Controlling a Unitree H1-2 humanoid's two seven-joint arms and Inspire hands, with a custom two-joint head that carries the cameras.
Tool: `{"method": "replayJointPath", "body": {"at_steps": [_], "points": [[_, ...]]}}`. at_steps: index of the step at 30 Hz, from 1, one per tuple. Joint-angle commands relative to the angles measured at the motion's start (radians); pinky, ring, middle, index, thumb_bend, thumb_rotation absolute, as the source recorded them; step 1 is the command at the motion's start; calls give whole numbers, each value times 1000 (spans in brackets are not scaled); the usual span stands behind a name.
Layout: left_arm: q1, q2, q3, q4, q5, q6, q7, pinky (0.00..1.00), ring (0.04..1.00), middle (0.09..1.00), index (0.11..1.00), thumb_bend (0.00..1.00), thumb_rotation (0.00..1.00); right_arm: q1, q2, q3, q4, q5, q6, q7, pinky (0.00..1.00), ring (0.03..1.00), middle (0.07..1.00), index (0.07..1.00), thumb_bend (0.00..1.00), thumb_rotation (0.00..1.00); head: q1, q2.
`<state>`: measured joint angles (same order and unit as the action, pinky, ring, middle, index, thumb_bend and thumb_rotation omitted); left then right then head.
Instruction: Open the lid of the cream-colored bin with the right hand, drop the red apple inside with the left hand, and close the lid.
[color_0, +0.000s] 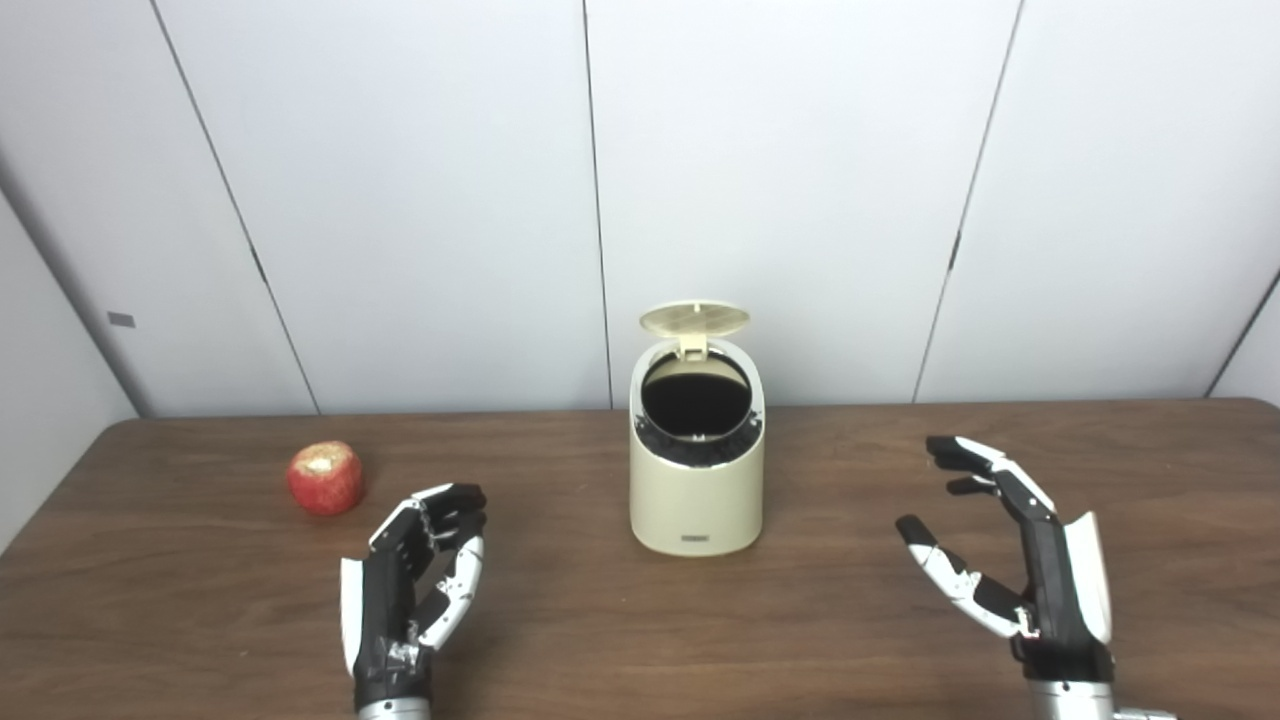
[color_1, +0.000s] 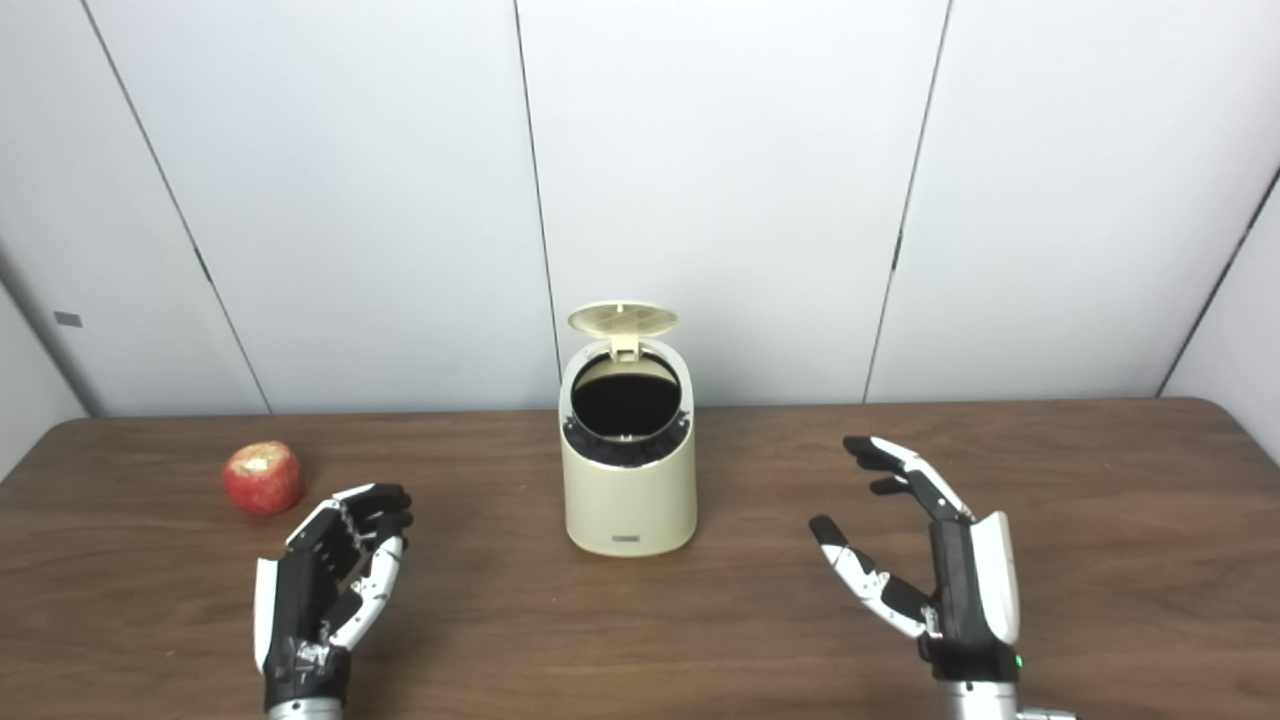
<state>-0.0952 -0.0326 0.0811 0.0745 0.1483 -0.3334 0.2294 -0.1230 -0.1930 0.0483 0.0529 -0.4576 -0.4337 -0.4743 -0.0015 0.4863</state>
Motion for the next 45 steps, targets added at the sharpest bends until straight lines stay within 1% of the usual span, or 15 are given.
{"method": "replayJointPath", "body": {"at_steps": [1, 6, 9, 11, 14, 15, 17, 20, 22, 27, 30, 34, 38, 40, 45], "points": [[8, 16, 4, 32, 1, -37, -1, 543, 616, 639, 629, 250, 161, 26, -11, 11, 26, -4, -36, -33, 567, 676, 706, 703, 267, 296, 2, 1], [11, 20, 4, 28, 15, -44, 4, 545, 613, 638, 627, 252, 159, 28, -8, 15, 25, 6, -35, -31, 576, 684, 710, 705, 266, 323, 8, 8], [13, 54, -16, 4, 195, -45, 48, 528, 608, 642, 634, 279, 191, 31, -3, 7, 25, -16, -35, -32, 585, 687, 714, 702, 265, 349, 6, 9], [9, 78, -27, -17, 316, -54, 89, 501, 606, 647, 640, 412, 190, 32, 1, -1, 26, -19, -33, -23, 589, 688, 714, 699, 266, 368, 14, 9], [3, 100, -35, -68, 427, -39, 122, 536, 644, 676, 678, 640, 168, 35, 6, -12, 26, -26, -25, -11, 596, 691, 716, 701, 261, 383, 20, 9], [5, 110, -34, -116, 485, 9, 112, 542, 649, 680, 683, 666, 163, 36, 8, -15, 25, -26, -21, -5, 597, 692, 717, 701, 260, 385, 20, 10], [10, 125, -30, -193, 581, 98, 91, 577, 676, 711, 731, 830, 207, 39, 11, -19, 20, -26, -13, 6, 606, 699, 724, 703, 257, 356, 19, 9], [4, 155, -18, -261, 695, 195, 85, 597, 711, 734, 775, 955, 270, 47, 21, -26, -4, -27, 26, 34, 608, 702, 725, 704, 260, 426, 24, 7], [-7, 170, -9, -285, 734, 246, 81, 606, 731, 752, 792, 986, 303, 49, 23, -30, -9, -30, 36, 44, 611, 704, 727, 706, 258, 429, 31, 5], [-53, 233, 30, -329, 756, 345, 41, 594, 771, 843, 864, 1000, 385, 45, 30, -43, 2, -23, 31, 54, 612, 704, 726, 706, 251, 259, 38, -2], [-80, 274, 40, -340, 768, 390, 4, 641, 814, 860, 874, 1000, 410, 43, 30, -45, 11, -25, 21, 53, 609, 702, 723, 703, 249, 296, 43, -6], [-116, 319, 42, -362, 778, 462, -64, 616, 825, 888, 887, 1000, 437, 43, 29, -46, 6, -24, 29, 58, 605, 699, 719, 701, 245, 316, 51, -8], [-158, 359, 38, -359, 784, 536, -137, 593, 810, 886, 887, 1000, 430, 40, 26, -49, 17, -16, 20, 63, 608, 698, 719, 706, 243, 277, 53, -8], [-176, 372, 30, -346, 794, 561, -161, 608, 814, 875, 880, 1000, 409, 38, 24, -48, 22, -7, 9, 65, 603, 694, 716, 703, 246, 306, 58, -7], [-222, 405, 9, -284, 796, 587, -183, 630, 810, 859, 862, 1000, 362, 42, 19, -55, 17, -2, 15, 76, 606, 697, 720, 707, 240, 293, 109, -8]]}}
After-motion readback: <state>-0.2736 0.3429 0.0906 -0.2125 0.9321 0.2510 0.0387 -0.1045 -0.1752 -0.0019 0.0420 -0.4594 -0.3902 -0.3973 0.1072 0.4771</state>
